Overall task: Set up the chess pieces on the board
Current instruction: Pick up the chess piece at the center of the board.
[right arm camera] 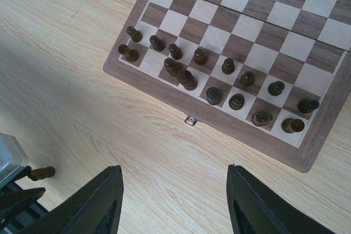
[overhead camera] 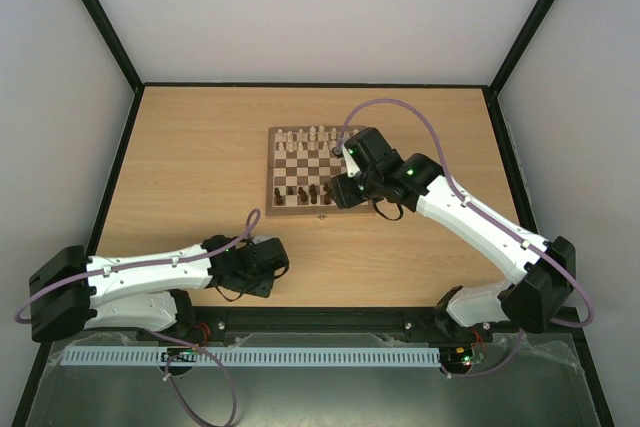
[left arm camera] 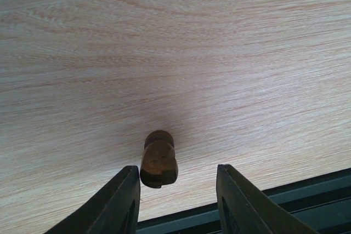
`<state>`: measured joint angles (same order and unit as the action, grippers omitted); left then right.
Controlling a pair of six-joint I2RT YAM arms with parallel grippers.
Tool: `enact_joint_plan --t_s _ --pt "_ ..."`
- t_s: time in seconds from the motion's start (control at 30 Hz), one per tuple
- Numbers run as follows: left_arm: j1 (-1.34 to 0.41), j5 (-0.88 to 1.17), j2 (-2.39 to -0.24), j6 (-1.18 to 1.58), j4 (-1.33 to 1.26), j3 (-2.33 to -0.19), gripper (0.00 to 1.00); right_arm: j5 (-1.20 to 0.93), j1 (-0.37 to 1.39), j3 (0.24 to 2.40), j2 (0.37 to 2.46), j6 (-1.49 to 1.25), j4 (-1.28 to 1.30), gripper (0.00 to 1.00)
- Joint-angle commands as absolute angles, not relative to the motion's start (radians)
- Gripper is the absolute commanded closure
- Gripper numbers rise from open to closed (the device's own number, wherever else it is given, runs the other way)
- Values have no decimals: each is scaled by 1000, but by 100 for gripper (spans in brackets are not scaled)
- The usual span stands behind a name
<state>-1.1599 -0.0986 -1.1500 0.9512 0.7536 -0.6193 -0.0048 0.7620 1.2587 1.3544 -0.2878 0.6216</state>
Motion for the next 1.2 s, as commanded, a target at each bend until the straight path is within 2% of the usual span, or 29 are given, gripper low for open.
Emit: enact_joint_plan --t_s 0.0,0.13,0.4,0.77,1.17 --pt "-1151 -121 -1145 957 769 -603 59 -9 761 1250 1349 -281 621 48" --pt "-1148 -132 -1159 960 777 -603 64 -11 761 1251 1348 -281 620 48" --pt "-1144 -140 -1183 962 775 -603 64 -16 761 1244 1344 -281 619 48" --pt "-1141 -148 -1209 951 794 -633 84 -16 761 1238 1333 -279 618 48" --pt "-1041 -230 -1362 746 933 -1018 84 8 761 1236 1310 -284 616 48"
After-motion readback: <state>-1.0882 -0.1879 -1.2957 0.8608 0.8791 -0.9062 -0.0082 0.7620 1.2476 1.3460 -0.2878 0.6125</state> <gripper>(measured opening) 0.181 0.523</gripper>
